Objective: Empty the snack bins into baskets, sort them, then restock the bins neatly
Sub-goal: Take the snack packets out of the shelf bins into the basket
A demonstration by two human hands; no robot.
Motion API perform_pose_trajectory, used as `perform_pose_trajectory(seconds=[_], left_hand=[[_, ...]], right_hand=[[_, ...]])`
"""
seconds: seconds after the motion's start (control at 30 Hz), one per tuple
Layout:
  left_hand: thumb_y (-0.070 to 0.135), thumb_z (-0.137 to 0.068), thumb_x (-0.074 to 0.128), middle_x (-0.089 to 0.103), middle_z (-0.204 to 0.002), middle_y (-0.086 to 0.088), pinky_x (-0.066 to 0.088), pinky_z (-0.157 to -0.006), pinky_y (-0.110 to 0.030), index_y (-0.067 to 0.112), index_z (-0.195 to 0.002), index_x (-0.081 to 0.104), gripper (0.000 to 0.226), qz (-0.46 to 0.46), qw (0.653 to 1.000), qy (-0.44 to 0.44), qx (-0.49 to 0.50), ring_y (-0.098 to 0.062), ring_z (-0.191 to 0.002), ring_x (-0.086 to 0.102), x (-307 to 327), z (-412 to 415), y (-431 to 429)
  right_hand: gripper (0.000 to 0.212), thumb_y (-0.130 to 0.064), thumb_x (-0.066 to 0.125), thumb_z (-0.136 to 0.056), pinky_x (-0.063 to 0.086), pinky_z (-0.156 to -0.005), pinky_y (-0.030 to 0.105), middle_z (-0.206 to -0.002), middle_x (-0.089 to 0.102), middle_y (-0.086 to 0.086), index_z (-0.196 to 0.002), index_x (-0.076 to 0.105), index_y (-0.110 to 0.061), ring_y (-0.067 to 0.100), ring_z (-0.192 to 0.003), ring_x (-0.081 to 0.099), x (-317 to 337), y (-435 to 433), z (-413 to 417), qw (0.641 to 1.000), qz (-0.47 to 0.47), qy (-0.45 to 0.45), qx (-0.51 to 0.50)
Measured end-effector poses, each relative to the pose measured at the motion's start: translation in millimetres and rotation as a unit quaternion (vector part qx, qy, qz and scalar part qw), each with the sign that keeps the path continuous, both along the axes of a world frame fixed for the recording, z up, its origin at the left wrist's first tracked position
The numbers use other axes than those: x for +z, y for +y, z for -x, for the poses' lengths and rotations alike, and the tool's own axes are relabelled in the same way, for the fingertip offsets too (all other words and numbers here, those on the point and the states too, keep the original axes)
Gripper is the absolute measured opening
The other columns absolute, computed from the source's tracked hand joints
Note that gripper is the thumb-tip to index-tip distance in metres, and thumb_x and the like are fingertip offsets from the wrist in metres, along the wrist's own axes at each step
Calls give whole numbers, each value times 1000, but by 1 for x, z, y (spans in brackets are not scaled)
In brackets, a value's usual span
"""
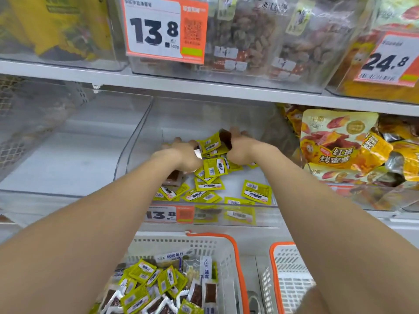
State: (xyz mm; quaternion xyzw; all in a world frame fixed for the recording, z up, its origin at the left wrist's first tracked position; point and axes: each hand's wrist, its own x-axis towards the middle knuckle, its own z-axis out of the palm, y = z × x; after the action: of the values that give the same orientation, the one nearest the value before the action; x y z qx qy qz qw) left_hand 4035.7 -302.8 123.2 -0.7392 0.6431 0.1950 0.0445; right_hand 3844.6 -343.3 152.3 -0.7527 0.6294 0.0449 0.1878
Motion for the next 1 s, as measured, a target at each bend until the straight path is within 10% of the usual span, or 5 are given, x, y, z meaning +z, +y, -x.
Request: perform_pose_trajectory(seconds=[0.2, 0.4, 0.57, 0.73, 1.0], left_hand=[[39, -102, 47, 54, -142, -14, 43, -109, -41, 16, -132, 61, 40, 18, 996, 87, -26, -34, -130, 48, 13, 3, -5], [56, -98, 58, 38, -164, -6, 38, -117, -43, 30, -164, 23, 79, -36, 994, 80, -66, -31, -145, 43, 17, 8, -8], [55, -88, 77, 40, -158, -4, 57, -96, -55, 32, -156, 38, 81, -118, 985, 118, -54, -35, -138, 49, 32, 1, 9], [59, -70, 89, 32, -164, -3, 57, -92, -49, 35, -160, 24, 114, -177, 978, 44, -99, -35, -138, 50, 45, -4, 31], [25, -63, 99, 64, -125, -4, 61, -71, -35, 21, -140, 50, 91, -76, 987, -20, -141, -28, -106, 69, 38, -6, 51]], right_hand=[[63, -38, 56, -75, 49, -103, 41, -131, 29, 6, -135, 38, -44, 39, -114, 58, -16, 9, 4, 998, -47, -48, -1], [104, -67, 63, -63, 26, -123, 51, -170, 21, -5, -156, 18, -55, 31, -155, 23, -14, 23, -9, 993, -100, -38, 55], [136, -95, 72, -50, 22, -125, 54, -168, 17, 3, -160, 6, -51, 39, -155, 16, -6, 59, -17, 986, -100, 80, 108], [116, -75, 82, -65, 40, -118, 43, -156, 46, 1, -159, 31, -32, 26, -143, 45, 1, 67, -30, 984, -60, 76, 152], [64, -40, 88, -62, 61, -78, 33, -91, 70, -5, -122, 71, -26, 22, -90, 66, -10, 77, -36, 991, 22, -28, 127]])
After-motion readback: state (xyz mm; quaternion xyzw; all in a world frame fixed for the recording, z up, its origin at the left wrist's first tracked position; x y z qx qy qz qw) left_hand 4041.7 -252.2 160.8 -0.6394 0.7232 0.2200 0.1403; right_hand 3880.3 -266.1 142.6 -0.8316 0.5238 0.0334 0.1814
